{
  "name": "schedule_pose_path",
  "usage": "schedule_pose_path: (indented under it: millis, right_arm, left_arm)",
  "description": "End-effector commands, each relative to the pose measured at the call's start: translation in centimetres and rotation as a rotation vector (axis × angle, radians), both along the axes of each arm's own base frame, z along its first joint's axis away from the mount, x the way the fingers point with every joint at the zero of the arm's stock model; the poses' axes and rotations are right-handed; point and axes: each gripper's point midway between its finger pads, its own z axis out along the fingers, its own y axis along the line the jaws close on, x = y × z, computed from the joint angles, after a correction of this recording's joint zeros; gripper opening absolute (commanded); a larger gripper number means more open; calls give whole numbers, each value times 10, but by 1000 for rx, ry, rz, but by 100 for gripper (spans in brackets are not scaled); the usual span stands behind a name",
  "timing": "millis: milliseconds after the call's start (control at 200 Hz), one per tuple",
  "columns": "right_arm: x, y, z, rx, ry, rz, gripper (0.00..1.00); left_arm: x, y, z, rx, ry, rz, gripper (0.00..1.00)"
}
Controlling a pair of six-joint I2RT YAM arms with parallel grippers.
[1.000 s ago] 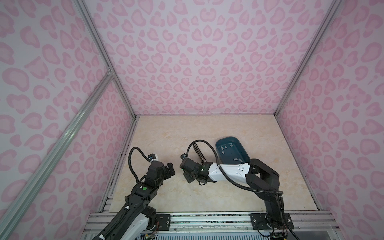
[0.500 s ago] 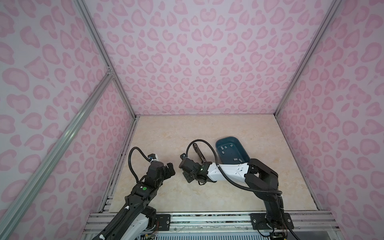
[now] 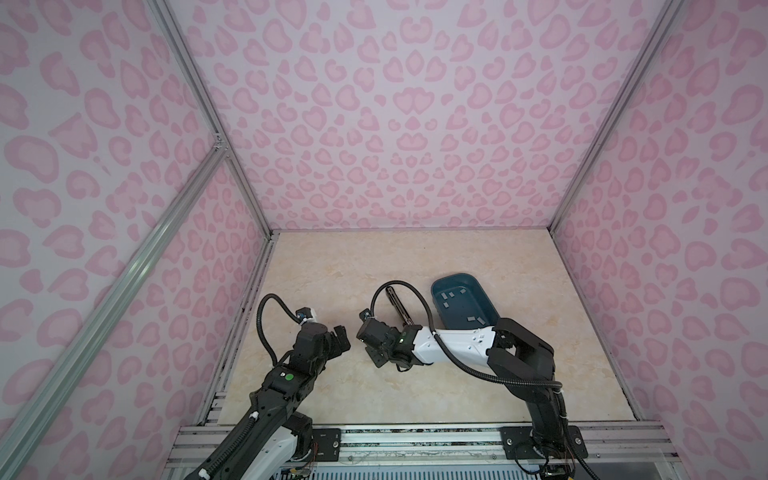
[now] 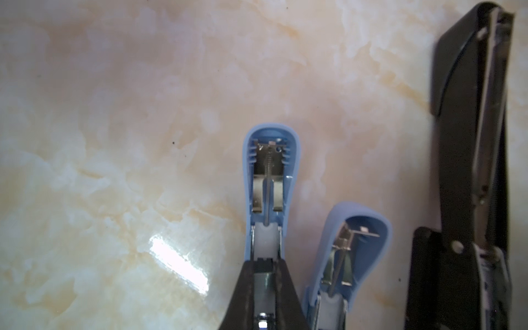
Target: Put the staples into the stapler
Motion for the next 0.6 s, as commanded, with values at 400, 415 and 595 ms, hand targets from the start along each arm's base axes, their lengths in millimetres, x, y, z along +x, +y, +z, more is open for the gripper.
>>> schedule_pose_path:
  millis: [400,415,595]
  right_arm:
    - [-3,-2,-4,-16,3,-6,8]
    - [-3,-2,-5,-19,3,-6,8]
    - [-5,-5,-4,-16,1,-12,11]
  left_arm:
    - [5,-1,10,-8,-35,5,97]
    - [6,-1,11,-8,-37,7,97]
    - [6,-1,10,-8,-34,7,97]
